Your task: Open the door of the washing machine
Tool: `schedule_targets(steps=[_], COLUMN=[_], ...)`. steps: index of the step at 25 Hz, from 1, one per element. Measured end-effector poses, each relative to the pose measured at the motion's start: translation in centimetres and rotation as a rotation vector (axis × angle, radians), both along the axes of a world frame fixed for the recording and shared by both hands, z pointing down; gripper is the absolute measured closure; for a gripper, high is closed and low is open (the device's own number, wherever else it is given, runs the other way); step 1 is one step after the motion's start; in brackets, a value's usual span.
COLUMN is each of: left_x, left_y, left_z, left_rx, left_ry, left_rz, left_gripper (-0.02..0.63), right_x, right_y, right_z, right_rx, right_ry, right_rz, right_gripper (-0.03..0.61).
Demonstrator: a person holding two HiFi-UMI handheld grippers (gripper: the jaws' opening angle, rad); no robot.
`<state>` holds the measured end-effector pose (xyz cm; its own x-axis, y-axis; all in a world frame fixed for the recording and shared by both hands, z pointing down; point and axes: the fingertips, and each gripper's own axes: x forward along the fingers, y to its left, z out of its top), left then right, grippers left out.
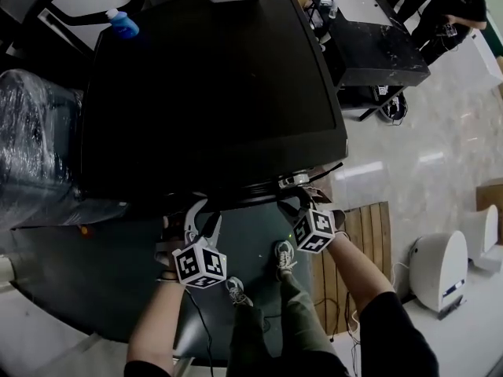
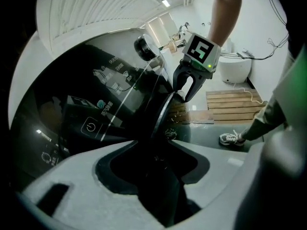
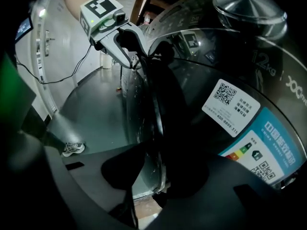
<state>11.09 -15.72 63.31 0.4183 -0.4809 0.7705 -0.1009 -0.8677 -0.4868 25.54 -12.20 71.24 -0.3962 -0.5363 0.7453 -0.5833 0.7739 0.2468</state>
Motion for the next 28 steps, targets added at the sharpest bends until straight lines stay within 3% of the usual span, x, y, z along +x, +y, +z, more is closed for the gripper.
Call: schedule_targets(steps=[8,28], left_x=[0.02,-0.23], left_y=[0.20,0.55], left_z=[0.17,0.01], left_rx=[-0.010,-0.022], left_ry=[-0.034,0.039], left_rz=[-0.005,0.021], left_gripper=[0.440,0.449], right_x=[0.11,-0.11], right_y=[-0.01,0.23], right_z=[-0.01,0.00], right_rx=[-0.006,0.041], right_ry=[-0.033,-0.049], right_rz=[0.105,0.200], right_gripper=[0.431,0.426])
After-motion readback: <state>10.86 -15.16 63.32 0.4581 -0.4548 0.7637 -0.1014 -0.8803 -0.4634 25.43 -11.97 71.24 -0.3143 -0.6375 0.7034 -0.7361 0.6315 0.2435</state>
